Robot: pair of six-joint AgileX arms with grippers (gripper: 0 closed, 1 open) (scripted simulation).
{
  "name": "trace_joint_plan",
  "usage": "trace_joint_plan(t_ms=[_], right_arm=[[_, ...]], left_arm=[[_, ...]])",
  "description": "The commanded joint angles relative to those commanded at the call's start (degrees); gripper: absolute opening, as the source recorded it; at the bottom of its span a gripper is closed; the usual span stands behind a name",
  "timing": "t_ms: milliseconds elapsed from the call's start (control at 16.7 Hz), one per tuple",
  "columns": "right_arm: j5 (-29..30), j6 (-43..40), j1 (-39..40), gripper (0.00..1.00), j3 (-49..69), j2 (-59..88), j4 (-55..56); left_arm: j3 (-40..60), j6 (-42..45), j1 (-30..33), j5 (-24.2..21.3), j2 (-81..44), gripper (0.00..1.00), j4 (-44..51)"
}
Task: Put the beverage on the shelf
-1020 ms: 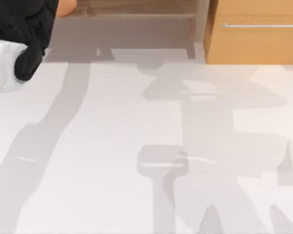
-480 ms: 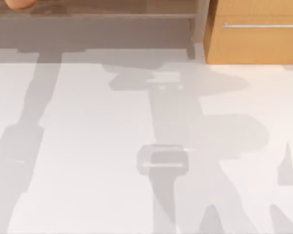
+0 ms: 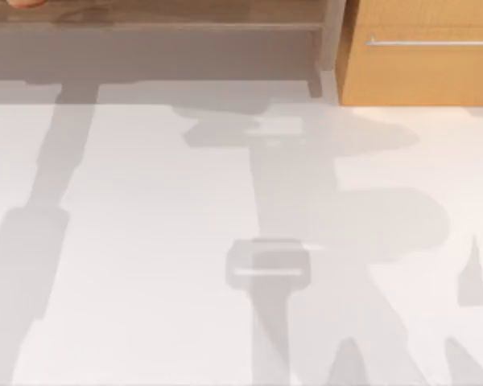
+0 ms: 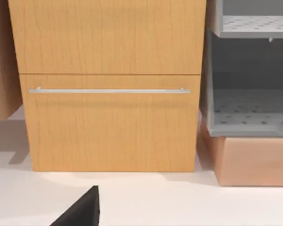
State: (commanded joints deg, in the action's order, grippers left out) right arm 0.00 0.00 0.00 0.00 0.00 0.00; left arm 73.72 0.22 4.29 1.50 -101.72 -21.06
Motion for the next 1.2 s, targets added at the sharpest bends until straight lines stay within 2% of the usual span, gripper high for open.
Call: trace_joint_plan(t_ms=[780, 1200], right_arm=[[0.00, 0.00, 0.00, 1.00, 0.00, 0.00, 0.00], [0.00, 0.00, 0.00, 1.00, 0.00, 0.00, 0.00]], left_arm=[[5.63, -0.09, -0.48, -0.48, -9.65, 0.00, -4.40], [5.63, -0.09, -0.48, -0.48, -9.65, 0.53, -4.40]])
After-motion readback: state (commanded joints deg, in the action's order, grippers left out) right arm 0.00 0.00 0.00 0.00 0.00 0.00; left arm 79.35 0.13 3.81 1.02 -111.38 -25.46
